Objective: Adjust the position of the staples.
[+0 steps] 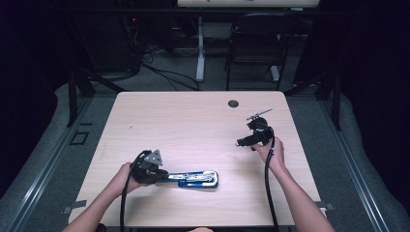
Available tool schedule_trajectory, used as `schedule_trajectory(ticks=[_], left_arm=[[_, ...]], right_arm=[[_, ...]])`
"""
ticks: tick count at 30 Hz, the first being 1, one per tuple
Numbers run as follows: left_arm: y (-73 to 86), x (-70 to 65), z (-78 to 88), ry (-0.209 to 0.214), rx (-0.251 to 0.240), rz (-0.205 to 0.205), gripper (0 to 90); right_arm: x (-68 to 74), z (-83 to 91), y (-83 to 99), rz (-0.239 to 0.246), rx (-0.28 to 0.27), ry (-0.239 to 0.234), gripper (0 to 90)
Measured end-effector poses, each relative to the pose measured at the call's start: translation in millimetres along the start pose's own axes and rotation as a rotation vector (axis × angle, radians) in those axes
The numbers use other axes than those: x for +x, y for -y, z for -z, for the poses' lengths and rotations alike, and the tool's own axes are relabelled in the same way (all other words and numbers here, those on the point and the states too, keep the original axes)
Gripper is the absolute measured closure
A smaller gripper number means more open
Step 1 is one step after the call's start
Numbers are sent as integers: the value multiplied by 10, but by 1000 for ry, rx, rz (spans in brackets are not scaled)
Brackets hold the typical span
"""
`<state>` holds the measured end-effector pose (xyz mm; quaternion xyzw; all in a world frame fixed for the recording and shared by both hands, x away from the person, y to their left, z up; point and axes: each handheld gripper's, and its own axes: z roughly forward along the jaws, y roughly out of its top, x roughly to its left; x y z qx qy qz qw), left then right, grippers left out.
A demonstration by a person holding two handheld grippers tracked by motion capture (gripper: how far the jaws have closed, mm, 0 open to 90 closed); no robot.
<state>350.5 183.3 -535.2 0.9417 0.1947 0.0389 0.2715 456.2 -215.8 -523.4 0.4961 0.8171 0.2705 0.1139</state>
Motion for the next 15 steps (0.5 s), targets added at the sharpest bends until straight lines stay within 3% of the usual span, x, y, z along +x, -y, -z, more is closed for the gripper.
schedule_trajectory(ticks=[8,15], left_arm=[[-5,-8,-9,-6,12,-8,806],[-12,-15,-5,-11,3,-14,806]], right_arm=[[-62,-136,-94,-57,-9,28,226],[-26,-323,-151,-40,26,68,272]])
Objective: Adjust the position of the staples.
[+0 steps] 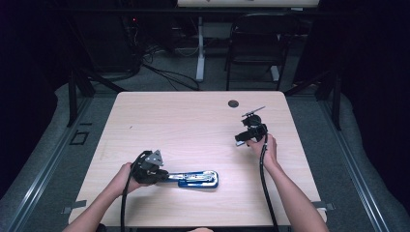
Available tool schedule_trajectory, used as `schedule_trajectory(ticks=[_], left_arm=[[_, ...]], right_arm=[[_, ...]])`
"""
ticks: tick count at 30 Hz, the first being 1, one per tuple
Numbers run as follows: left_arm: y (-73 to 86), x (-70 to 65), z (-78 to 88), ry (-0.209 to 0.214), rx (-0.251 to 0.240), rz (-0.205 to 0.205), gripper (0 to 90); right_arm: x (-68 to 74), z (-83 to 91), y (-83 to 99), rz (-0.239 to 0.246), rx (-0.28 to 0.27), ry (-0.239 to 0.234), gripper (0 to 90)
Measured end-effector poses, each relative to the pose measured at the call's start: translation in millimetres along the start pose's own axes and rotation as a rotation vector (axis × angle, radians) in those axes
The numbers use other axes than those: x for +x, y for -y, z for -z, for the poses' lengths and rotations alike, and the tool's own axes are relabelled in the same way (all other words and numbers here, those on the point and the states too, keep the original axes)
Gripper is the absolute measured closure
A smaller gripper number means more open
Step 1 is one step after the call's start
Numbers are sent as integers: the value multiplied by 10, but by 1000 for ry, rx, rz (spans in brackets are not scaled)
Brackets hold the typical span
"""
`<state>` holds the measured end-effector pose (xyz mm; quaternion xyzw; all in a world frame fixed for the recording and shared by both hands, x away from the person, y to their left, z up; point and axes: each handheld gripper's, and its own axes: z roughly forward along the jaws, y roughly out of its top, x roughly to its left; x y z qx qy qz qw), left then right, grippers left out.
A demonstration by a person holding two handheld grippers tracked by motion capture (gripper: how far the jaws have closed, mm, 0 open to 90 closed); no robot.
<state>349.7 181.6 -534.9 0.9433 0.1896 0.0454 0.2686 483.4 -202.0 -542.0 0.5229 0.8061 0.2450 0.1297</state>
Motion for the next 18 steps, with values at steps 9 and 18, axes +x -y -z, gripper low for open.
schedule_trajectory(ticks=[9,18], left_arm=[[-5,-3,11,3,-8,-3,808],[-16,-17,24,-2,-14,-6,811]], right_arm=[[17,-104,-11,13,15,27,315],[10,-161,12,7,46,21,357]])
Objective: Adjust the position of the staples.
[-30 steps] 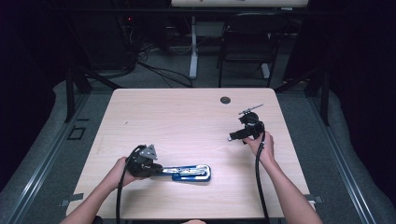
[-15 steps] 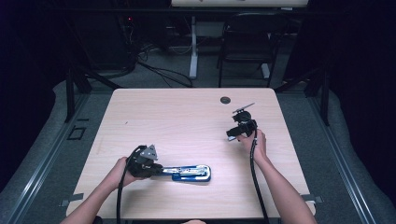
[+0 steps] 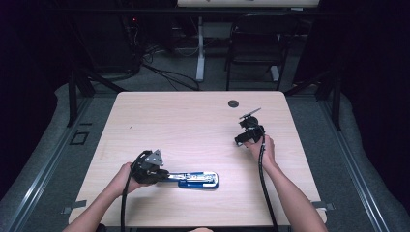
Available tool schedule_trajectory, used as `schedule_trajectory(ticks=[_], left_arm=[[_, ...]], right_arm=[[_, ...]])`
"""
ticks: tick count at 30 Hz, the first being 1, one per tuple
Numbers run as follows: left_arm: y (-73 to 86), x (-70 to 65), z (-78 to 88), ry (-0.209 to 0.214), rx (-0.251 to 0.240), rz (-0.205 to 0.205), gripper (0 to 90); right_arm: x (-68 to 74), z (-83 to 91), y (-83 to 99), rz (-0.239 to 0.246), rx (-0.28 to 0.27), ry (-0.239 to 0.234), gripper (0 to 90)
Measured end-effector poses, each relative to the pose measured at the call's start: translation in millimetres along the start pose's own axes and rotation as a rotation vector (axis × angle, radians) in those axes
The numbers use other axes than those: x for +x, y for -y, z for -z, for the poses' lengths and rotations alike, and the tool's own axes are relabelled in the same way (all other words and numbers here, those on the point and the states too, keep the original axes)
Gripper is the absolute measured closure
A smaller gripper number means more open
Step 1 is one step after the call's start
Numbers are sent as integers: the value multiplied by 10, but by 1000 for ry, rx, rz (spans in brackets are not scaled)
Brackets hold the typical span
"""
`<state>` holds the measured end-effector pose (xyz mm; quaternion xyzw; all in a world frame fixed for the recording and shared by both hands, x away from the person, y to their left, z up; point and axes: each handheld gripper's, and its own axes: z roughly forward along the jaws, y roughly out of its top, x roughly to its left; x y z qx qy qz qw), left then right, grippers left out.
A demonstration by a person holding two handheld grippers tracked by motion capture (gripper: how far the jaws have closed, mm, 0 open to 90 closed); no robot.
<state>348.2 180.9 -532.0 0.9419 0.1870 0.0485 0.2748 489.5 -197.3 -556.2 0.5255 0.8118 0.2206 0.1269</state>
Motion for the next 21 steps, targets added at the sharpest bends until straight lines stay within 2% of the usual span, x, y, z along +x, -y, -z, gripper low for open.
schedule_trajectory(ticks=[3,7,9,11,13,14,17,21], left_arm=[[1,0,-2,0,0,0,810],[-2,-2,1,-1,3,-2,811],[-4,-5,3,-2,3,-4,812],[-5,-5,5,0,2,-5,811],[-6,-8,7,-2,1,-6,812],[-7,-8,8,-2,1,-7,812],[-7,-8,9,-1,0,-6,813],[-7,-8,8,-3,0,-5,813]], right_arm=[[-8,16,2,6,32,1,372],[-1,18,21,-11,25,2,391],[-10,42,21,8,57,-10,414],[-8,49,23,9,65,-12,424],[2,51,38,-2,49,-11,443],[-7,72,33,11,71,-18,455],[-16,104,39,17,82,-18,491],[-29,131,51,24,100,-24,582]])
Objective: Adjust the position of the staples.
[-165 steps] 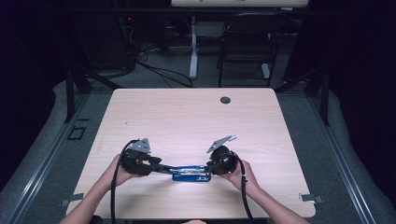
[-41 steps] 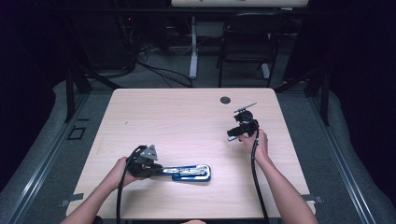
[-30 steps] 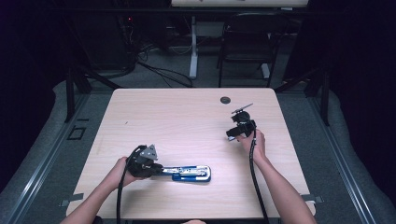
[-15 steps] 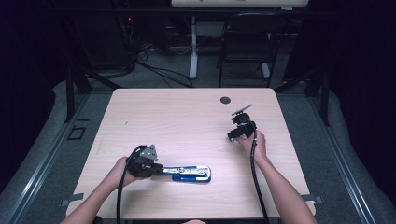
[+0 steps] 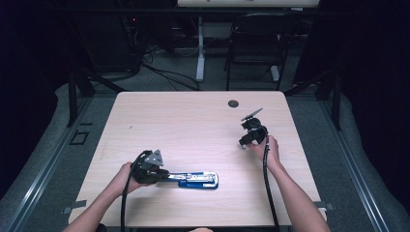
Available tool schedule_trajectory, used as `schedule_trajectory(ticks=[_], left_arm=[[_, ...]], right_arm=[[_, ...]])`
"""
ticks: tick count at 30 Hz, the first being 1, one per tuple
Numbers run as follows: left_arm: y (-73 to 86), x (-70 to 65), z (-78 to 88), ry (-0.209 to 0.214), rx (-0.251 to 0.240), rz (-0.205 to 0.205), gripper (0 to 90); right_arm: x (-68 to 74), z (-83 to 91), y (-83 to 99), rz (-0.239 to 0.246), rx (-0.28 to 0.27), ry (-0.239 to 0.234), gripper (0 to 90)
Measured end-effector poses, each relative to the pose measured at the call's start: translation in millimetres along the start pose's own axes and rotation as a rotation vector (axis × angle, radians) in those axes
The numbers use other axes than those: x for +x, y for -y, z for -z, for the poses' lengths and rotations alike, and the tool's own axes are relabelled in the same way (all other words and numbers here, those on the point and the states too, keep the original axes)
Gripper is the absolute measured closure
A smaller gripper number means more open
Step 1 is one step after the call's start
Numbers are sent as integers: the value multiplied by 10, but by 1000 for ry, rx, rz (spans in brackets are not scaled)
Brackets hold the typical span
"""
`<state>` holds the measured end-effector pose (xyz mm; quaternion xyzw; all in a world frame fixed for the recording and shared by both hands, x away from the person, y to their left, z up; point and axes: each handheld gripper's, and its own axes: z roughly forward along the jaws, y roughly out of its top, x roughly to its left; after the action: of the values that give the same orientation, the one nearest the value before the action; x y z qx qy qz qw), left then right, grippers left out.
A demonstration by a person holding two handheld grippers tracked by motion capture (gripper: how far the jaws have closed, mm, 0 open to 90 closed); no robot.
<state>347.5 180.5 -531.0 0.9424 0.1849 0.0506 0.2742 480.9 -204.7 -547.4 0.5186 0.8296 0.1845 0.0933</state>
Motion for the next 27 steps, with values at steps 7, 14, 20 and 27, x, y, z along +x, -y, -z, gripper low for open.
schedule_trajectory(ticks=[7,14,20,27], left_arm=[[-2,0,1,1,1,-1,812],[0,1,1,2,0,-1,813],[0,1,-1,1,0,-1,813],[-14,0,-15,7,-1,-5,815]], right_arm=[[-39,35,5,-3,29,-3,657],[12,4,-38,19,-23,-6,658],[27,-32,-50,23,-24,9,692],[9,-78,-43,27,-21,11,737]])
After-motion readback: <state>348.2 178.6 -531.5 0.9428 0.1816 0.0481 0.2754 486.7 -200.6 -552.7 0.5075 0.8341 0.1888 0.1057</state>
